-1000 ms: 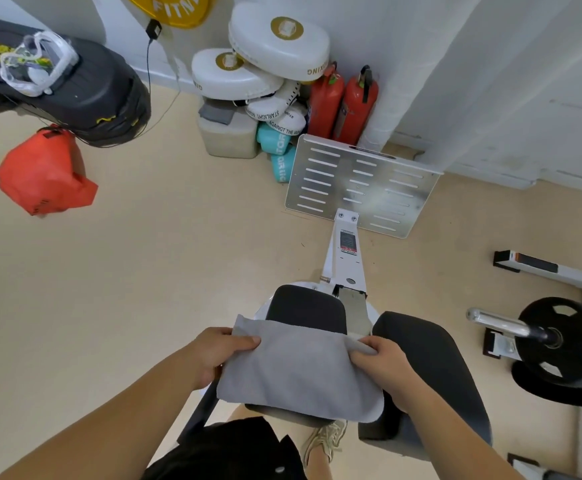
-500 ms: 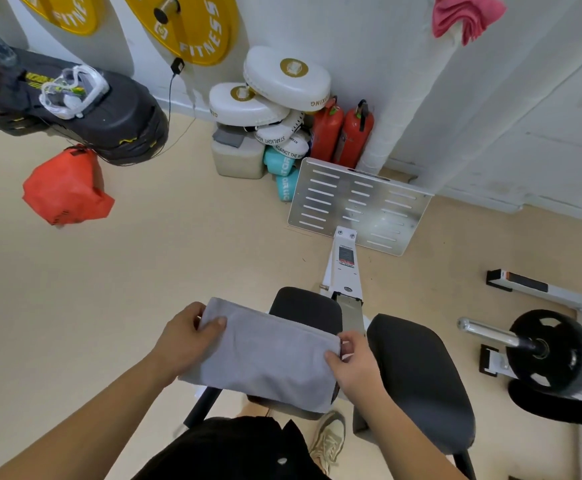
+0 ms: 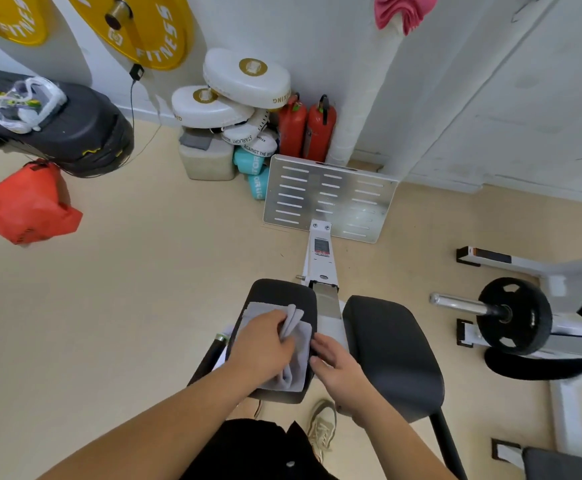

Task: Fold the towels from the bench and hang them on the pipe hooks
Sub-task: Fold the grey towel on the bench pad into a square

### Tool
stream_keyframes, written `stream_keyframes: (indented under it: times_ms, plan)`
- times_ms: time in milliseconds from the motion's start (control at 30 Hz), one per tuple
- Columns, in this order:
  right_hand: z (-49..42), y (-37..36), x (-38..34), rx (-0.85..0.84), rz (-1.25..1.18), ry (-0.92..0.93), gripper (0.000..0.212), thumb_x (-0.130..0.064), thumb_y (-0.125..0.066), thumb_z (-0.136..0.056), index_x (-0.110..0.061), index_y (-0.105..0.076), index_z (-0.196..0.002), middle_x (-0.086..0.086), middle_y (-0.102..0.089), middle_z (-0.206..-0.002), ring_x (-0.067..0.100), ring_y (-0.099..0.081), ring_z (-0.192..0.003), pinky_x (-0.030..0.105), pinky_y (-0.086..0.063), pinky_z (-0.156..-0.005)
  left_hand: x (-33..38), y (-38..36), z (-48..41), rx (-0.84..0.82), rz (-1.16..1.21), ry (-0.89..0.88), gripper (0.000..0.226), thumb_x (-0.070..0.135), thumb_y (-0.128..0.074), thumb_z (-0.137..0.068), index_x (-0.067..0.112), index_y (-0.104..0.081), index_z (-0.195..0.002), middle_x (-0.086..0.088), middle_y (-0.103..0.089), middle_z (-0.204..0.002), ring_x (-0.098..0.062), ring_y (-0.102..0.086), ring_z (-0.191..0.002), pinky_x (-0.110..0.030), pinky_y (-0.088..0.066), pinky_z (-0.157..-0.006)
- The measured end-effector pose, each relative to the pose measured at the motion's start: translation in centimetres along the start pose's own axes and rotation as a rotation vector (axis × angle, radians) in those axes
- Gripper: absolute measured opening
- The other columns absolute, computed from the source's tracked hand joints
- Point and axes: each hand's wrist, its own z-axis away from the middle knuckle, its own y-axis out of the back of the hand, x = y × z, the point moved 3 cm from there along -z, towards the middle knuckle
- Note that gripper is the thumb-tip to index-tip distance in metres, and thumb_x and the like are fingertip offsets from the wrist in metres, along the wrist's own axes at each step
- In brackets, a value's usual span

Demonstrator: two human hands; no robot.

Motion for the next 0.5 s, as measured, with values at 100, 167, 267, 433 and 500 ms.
stream_keyframes:
  times_ms: [100, 167, 267, 433, 500]
  plan:
    - [0.3, -0.2, 0.6, -0.054, -0.009, -0.020, 0.058, -0.021, -0.050, -0.105, -0.029, -0.030, -0.159, -0.019, -0.044, -0.148, 0.007, -0.038, -0.145, 0.028, -0.033, -0.118, -0.1, -2.5, -0.7, -0.037, -0.089, -0.010, 0.027, 0.035, -0.055, -0.097, 0.027, -0.060, -0.123, 0.008, -0.069, -0.108, -0.011, -0.066, -0.096, -0.024, -0.053, -0.095]
    - [0.3, -0.2, 0.8, -0.052, -0.020, -0.022, 0.063, -0.021, -0.050, -0.104, -0.030, -0.026, -0.161, -0.016, -0.041, -0.157, 0.009, -0.035, -0.149, 0.036, -0.031, -0.124, -0.2, -3.6, -0.5, -0.162, -0.153, -0.041, 0.028, 0.036, -0.058, -0.097, 0.025, -0.057, -0.123, 0.005, -0.067, -0.115, -0.013, -0.064, -0.104, -0.024, -0.049, -0.099]
    - [-0.1, -0.3, 0.3, -0.026, -0.016, 0.031, 0.059, -0.023, -0.053, -0.102, -0.040, -0.034, -0.156, -0.017, -0.053, -0.149, 0.006, -0.045, -0.142, 0.038, -0.038, -0.121, -0.1, -3.5, 0.3, -0.236, -0.113, -0.081, 0.023, 0.035, -0.057, -0.097, 0.024, -0.058, -0.117, 0.004, -0.068, -0.105, -0.015, -0.065, -0.095, -0.031, -0.056, -0.092]
    - [-1.1, -1.0, -0.9, 0.048, 0.277, 0.106, 0.062, -0.051, -0.052, -0.099, -0.049, -0.027, -0.156, -0.007, -0.051, -0.136, 0.016, -0.052, -0.124, 0.036, -0.046, -0.109, -3.1, 0.6, 0.3, 0.069, -0.078, 0.032, 0.032, 0.031, -0.051, -0.098, 0.031, -0.055, -0.130, 0.007, -0.066, -0.119, -0.015, -0.067, -0.100, -0.025, -0.053, -0.088]
    - [-1.5, -1.5, -1.2, 0.035, 0.481, 0.106, 0.064, -0.060, -0.050, -0.095, -0.050, -0.028, -0.154, -0.003, -0.045, -0.135, 0.020, -0.048, -0.124, 0.035, -0.045, -0.106, -5.5, 1.8, 0.4, 0.119, -0.061, 0.107, 0.022, 0.034, -0.052, -0.096, 0.029, -0.059, -0.116, 0.006, -0.064, -0.113, -0.015, -0.066, -0.092, -0.031, -0.057, -0.084]
